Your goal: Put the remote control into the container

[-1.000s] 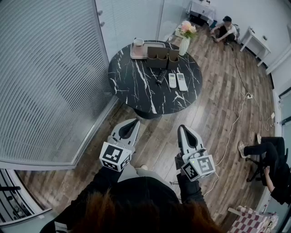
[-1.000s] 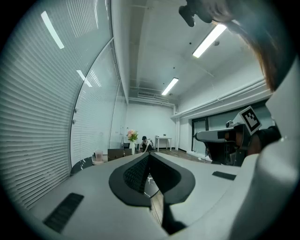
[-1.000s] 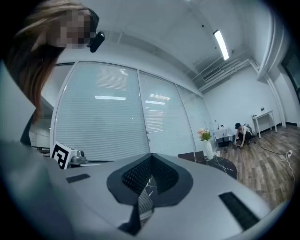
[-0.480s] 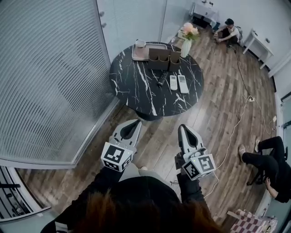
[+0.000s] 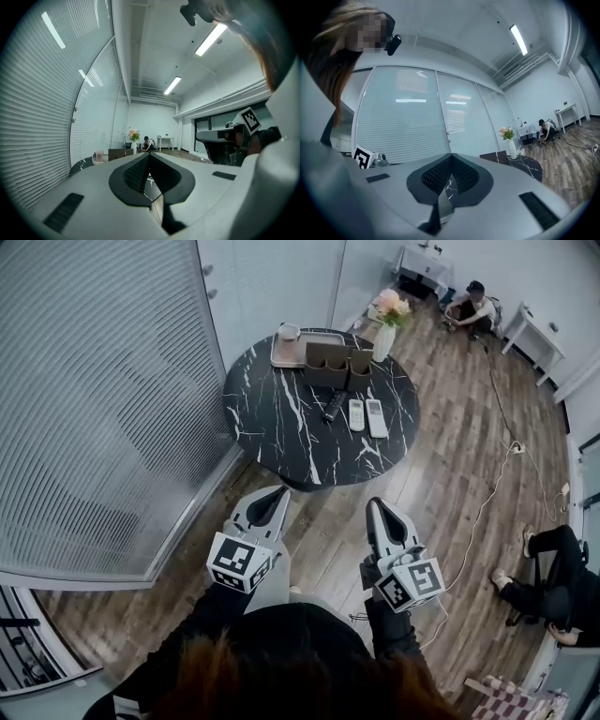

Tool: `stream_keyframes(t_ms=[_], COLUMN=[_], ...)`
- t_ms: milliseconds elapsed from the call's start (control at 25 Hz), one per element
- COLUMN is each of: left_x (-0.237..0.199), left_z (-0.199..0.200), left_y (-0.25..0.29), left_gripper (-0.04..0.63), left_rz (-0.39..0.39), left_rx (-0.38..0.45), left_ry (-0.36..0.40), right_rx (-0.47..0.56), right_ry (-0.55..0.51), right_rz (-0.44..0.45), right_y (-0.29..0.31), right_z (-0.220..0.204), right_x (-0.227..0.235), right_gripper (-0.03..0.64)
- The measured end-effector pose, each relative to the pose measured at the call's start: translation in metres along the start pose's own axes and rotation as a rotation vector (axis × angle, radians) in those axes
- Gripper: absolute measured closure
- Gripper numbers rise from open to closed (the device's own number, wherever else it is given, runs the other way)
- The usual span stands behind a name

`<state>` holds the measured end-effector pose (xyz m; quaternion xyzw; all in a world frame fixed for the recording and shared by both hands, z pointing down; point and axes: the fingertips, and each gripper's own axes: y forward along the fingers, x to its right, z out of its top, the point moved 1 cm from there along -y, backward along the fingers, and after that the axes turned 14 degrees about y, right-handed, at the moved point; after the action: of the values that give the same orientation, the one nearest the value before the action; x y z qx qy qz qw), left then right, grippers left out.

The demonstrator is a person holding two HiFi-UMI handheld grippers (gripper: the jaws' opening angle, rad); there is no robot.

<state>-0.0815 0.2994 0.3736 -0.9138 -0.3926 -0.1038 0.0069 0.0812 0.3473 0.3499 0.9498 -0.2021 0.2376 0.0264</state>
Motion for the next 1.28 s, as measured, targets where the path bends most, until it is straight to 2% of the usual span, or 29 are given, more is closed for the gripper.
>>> stream_keyframes(t_ms=[560, 1040, 1280], left_x=[-0.035, -0.116, -0.157], left_z=[-0.008, 0.0, -0.005], left_y=[0.067, 0.141, 0.165], left_gripper=[0.598, 0.598, 0.598], left_rz=[-0.05, -0.1, -0.109], left_rx=[0.007, 0.042, 0.045], left_ry=[-0.024, -0.019, -0.025], right_rx=[0.007, 0.058, 0.06], right_ry=[-0.013, -0.03, -0.033], right_rz=[-0.053, -0.087, -0.103], right_y=[0.047, 0.137, 0.18], right_z=[0.015, 0.049, 0.052], right_x=[0.036, 0.058, 0.066], right_gripper=[0.6, 0.6, 0.6])
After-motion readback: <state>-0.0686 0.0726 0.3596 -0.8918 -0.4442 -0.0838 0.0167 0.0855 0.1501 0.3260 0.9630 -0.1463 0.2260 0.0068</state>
